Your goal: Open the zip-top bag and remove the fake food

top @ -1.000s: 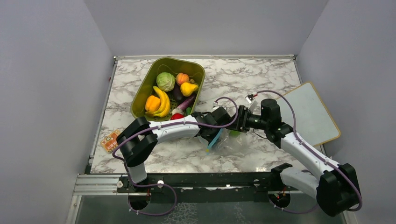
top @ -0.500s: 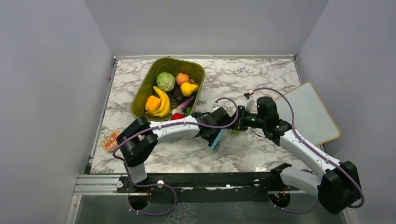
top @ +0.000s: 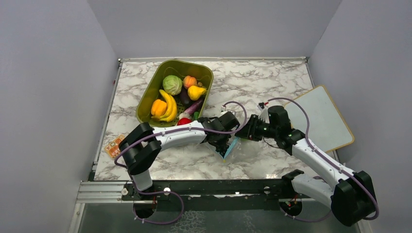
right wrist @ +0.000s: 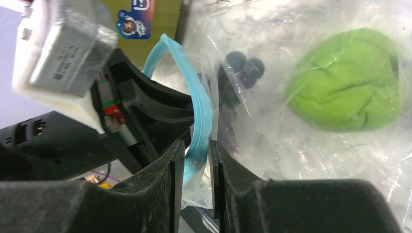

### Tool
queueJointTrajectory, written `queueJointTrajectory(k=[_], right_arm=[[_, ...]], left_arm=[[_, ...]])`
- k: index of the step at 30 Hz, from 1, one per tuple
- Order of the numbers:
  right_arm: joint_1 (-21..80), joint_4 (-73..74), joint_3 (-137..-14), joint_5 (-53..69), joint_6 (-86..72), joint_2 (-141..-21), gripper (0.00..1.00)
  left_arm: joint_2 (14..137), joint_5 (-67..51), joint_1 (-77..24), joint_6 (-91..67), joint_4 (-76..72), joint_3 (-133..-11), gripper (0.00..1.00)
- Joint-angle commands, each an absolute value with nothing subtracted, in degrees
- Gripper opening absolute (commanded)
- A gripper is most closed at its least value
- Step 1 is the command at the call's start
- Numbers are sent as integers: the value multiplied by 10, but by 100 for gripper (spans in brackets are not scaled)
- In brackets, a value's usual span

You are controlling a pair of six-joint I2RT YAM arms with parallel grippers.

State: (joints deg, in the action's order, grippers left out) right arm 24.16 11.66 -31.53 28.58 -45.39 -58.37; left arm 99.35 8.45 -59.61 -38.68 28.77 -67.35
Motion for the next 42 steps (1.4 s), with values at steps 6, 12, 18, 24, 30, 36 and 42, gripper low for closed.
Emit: queueJointTrajectory(k=[6,12,18,24,30,36,42], right_arm=[[240,136,-306,243,-444,-579,17],[240,164,-288,215,-426,-587,15],[240,158,-243,220,-432,-568,15],[240,188,-230,171,-436,-537,15],[240,221,-253,112,-441,-498,15],[240,210,-267,106,-432,-473,15],[240,139,-253,227,-437,-466,15]], left_arm=[[968,100,-597,-384,289,-674,0],[945,123,-597,-390,294,-673,0],[922,134,-597,-387,295,-683,0],[918,103,-597,-364,308,-700,0],[938,-25,-596,-250,367,-749,0],[922,-83,-594,-238,392,-775,0],[935,-66,-586,-337,339,-778,0]])
